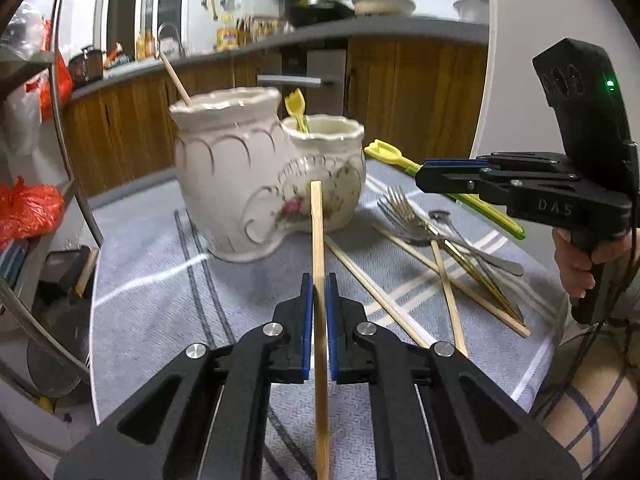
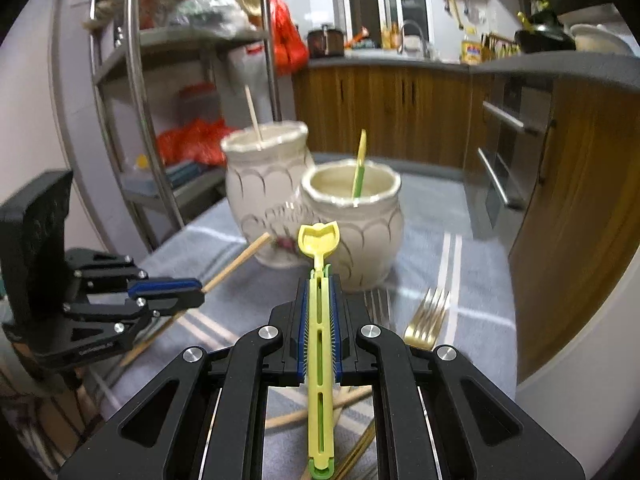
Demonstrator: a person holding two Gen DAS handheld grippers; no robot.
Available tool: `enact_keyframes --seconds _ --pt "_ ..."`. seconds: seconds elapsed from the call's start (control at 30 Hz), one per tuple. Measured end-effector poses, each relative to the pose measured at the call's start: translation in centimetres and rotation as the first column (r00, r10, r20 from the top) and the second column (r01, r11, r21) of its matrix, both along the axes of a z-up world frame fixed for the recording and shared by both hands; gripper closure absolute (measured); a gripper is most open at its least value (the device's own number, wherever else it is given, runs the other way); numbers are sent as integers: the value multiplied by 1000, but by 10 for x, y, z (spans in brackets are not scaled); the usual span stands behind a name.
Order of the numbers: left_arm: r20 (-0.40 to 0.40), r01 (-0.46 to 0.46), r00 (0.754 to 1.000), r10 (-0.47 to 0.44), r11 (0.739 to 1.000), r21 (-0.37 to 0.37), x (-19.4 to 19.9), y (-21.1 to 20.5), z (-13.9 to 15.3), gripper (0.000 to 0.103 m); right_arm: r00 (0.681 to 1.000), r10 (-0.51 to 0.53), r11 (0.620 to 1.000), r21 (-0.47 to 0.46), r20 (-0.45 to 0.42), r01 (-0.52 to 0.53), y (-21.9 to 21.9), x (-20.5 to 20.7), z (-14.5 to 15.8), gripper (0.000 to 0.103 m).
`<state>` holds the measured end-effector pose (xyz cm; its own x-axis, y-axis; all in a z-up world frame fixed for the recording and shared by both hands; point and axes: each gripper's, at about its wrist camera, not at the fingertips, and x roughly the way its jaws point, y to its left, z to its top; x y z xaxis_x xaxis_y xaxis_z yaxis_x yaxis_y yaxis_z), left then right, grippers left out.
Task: Organize utensils
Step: 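Grasp another chopstick with the left tool while the right tool grasps another yellow spoon, then lower the chopstick into the tall cup with left while right lowers spoon into short cup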
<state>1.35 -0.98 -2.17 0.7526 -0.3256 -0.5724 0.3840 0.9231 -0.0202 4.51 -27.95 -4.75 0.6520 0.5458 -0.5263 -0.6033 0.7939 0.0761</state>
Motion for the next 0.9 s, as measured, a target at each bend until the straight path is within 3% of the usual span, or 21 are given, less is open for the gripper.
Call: enact_keyframes --seconds 0.3,0.47,0.73,0.9 --pt "126 7 992 7 994 -108 -10 22 31 97 994 -49 988 152 93 35 -10 -8 20 93" --pt "133 51 991 -25 979 -197 -1 30 49 97 993 -80 973 221 84 60 -18 -3 27 93" --pt "234 81 972 -32 975 -205 34 28 100 97 987 -142 950 289 71 116 -12 41 47 93" --pt "286 60 958 10 970 -234 77 27 127 97 986 -163 921 365 37 139 0 81 53 93"
